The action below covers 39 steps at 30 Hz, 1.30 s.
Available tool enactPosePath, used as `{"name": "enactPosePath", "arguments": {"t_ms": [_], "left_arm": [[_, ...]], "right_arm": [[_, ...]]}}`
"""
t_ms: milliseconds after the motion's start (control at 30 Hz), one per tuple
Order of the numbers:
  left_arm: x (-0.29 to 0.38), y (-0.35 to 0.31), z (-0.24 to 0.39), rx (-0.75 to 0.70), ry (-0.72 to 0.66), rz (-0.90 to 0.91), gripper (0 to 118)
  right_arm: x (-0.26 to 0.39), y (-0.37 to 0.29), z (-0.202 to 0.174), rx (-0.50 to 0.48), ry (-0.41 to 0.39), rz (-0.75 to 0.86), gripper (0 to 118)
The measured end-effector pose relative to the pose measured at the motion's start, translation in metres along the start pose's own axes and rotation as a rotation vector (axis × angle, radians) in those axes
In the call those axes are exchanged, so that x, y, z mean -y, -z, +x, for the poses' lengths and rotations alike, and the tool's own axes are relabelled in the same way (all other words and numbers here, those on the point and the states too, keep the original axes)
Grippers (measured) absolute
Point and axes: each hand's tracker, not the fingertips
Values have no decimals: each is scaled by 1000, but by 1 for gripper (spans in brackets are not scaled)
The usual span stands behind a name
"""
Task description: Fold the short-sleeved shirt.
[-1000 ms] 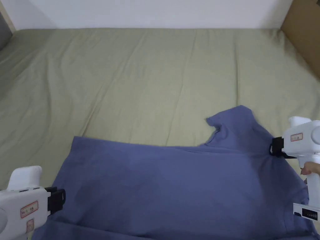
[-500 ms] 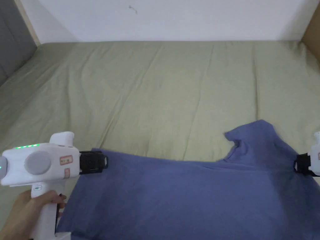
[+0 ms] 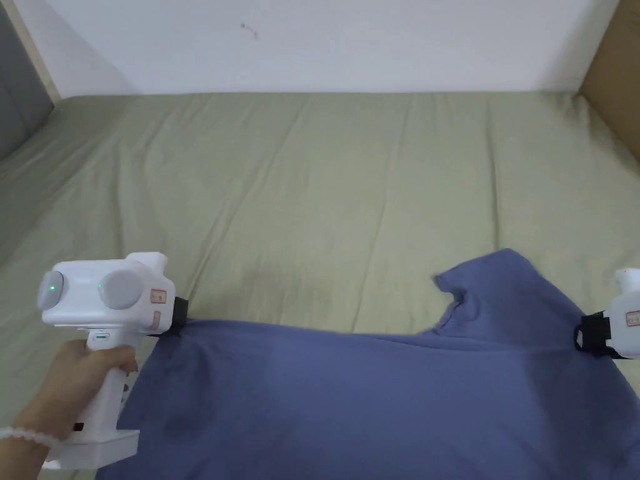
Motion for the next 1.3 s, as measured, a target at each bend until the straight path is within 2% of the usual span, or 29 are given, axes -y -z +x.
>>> {"name": "enactPosePath", "arguments": {"t_ms": [200,367,633,833,933,967,1000,1033,1067,1100,1133,1233,1300], "left_arm": [[8,-73,-7,15,21,113,0],[38,-136,-14,6,57,206,1],[140,-201,-28,51,57,225,1],[225,-186,-43,86,-6,103,1],[256,-166,-46,86,-23,38,3],[264,-160,-45,80,-13,29,12],[269,-156,-45,61,-7,27,26],[273,-153,-44,48,-5,15,42],[276,-152,-43,25,-1,-6,61],[277,-154,-45,2,5,-7,77],[276,-158,-47,10,6,6,88],[266,-168,-59,20,-48,56,94],[258,-180,-64,54,-95,120,95]], "right_arm": [[0,-50,-2,-36,10,70,2],[22,-109,-3,-40,-25,138,2],[127,-193,13,-69,-51,174,2],[227,-168,25,-55,-47,8,2],[258,-146,28,-43,-8,-1,2],[263,-140,29,-59,33,-16,3],[266,-137,29,-68,57,-21,9],[268,-136,28,-64,57,0,24],[269,-137,28,-58,51,3,53],[265,-139,28,-51,47,-1,67],[264,-143,26,-40,36,4,69],[252,-161,18,27,-31,50,69],[240,-173,9,23,-45,86,69]]}}
